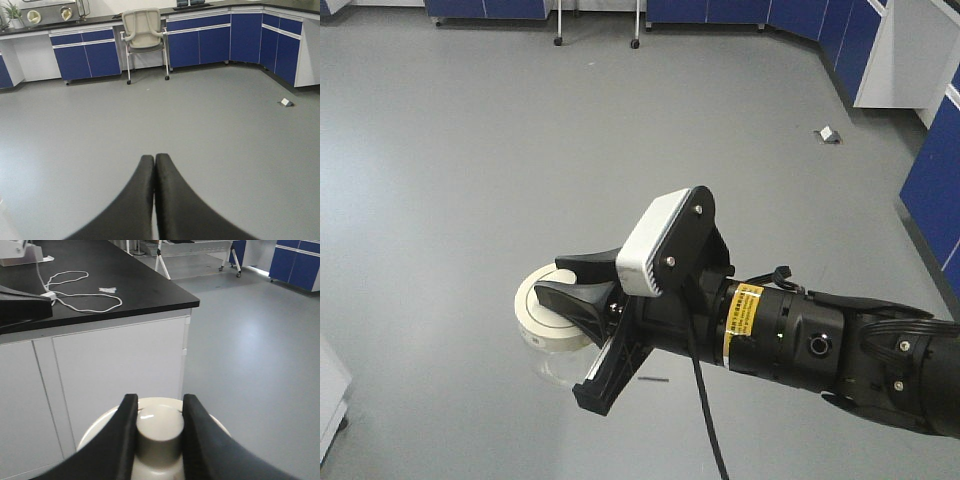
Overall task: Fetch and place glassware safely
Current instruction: 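Hold the jar in the right gripper while driving to the black counter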
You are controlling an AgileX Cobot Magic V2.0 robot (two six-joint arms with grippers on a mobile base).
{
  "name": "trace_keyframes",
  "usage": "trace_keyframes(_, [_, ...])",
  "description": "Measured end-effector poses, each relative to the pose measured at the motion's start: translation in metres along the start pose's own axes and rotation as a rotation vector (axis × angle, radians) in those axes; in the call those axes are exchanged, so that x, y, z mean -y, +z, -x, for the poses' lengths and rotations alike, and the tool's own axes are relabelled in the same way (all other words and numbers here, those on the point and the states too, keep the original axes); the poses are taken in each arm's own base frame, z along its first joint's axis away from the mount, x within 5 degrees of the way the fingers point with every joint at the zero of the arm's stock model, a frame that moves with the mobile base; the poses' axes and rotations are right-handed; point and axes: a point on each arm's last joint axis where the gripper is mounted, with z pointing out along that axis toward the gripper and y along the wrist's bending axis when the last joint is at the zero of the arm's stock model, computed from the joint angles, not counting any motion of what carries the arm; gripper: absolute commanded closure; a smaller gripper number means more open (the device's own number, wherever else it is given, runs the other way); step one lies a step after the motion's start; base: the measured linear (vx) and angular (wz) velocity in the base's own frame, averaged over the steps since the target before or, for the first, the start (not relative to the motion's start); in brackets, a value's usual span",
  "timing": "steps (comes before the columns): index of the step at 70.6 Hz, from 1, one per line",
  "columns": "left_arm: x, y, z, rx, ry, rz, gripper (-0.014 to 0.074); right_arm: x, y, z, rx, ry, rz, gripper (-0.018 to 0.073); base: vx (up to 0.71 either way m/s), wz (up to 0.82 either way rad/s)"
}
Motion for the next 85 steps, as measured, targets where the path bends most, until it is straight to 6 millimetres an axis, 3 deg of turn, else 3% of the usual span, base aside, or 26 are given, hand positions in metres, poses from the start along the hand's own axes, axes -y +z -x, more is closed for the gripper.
trace_keyframes(85, [0.0,0.0,0.0,0.0,0.0,0.0,0.0603,0.0,0.0,0.0,0.0,-0.001,0.0,0.0563,0.5,-0.03])
